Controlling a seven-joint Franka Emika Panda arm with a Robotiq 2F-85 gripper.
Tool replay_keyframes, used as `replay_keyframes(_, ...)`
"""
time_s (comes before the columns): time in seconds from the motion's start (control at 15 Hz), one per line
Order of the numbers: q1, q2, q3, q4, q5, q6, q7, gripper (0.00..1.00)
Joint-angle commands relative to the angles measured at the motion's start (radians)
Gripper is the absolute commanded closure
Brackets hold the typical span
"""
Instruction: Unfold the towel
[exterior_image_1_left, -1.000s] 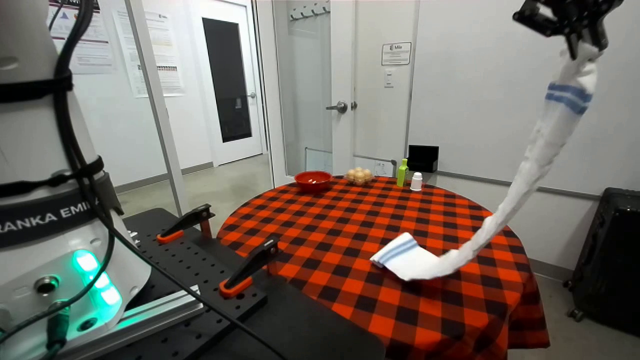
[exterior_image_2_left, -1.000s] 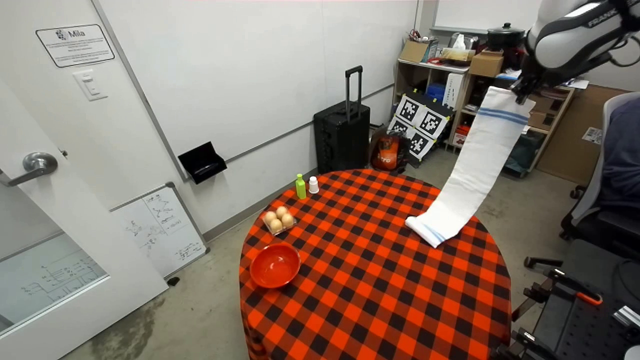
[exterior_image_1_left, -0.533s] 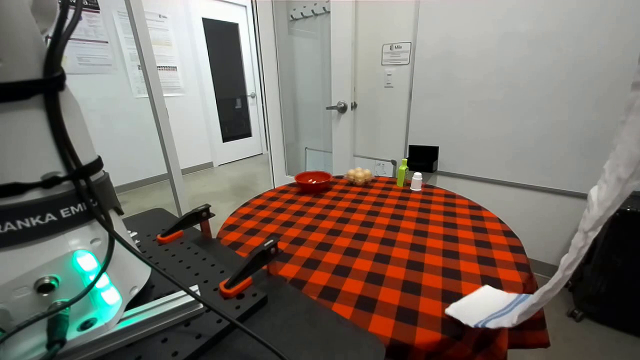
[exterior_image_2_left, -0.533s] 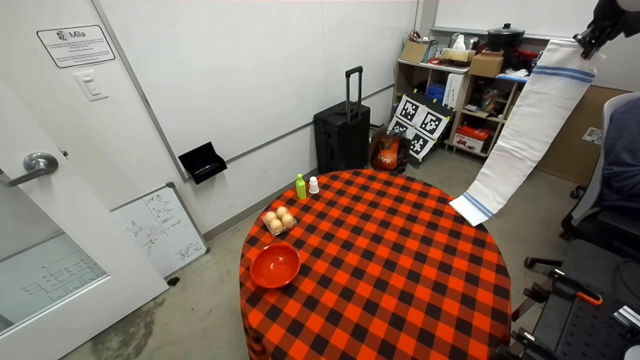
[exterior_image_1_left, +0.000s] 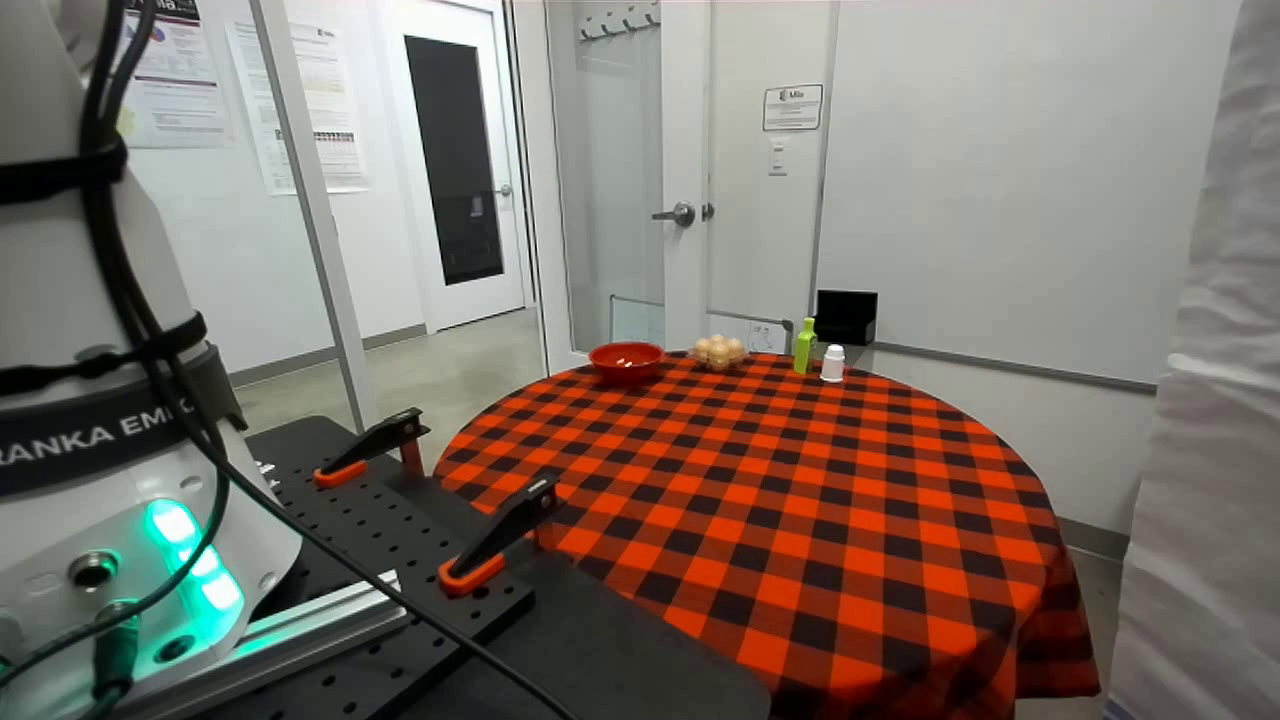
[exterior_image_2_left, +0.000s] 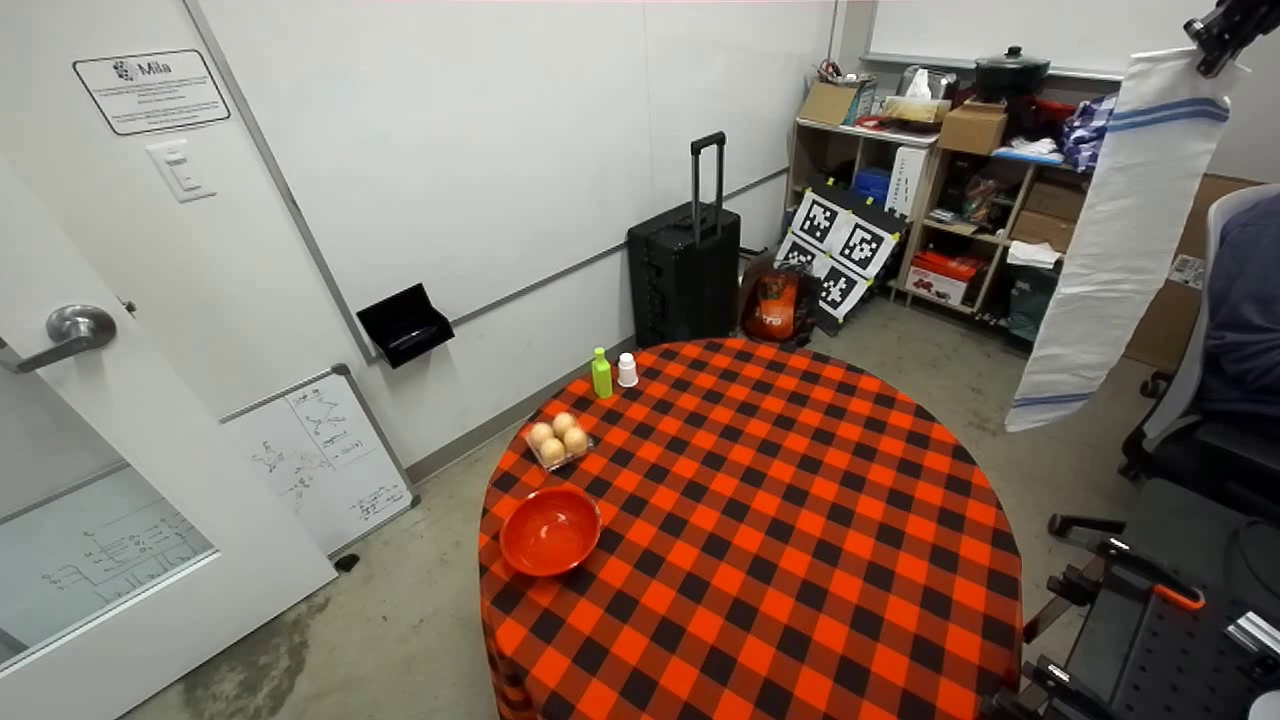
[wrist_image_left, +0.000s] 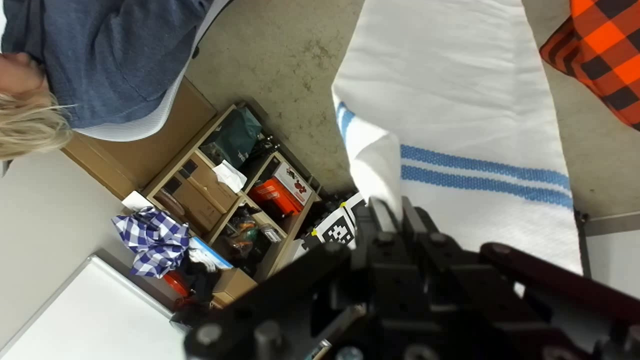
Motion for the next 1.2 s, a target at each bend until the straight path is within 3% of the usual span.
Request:
replay_keyframes(0.0, -0.009, -0.015, 0.024, -0.001, -0.020, -0.016, -0.019, 0.99)
replay_keyframes(0.53, 0.127, 0.108, 0.239, 0.088, -0.065, -0.153, 0.183, 0.99)
replay_keyframes(1.13, 0.235, 0.200, 0.282, 0.273, -0.088, -0.277, 0.218, 0.99)
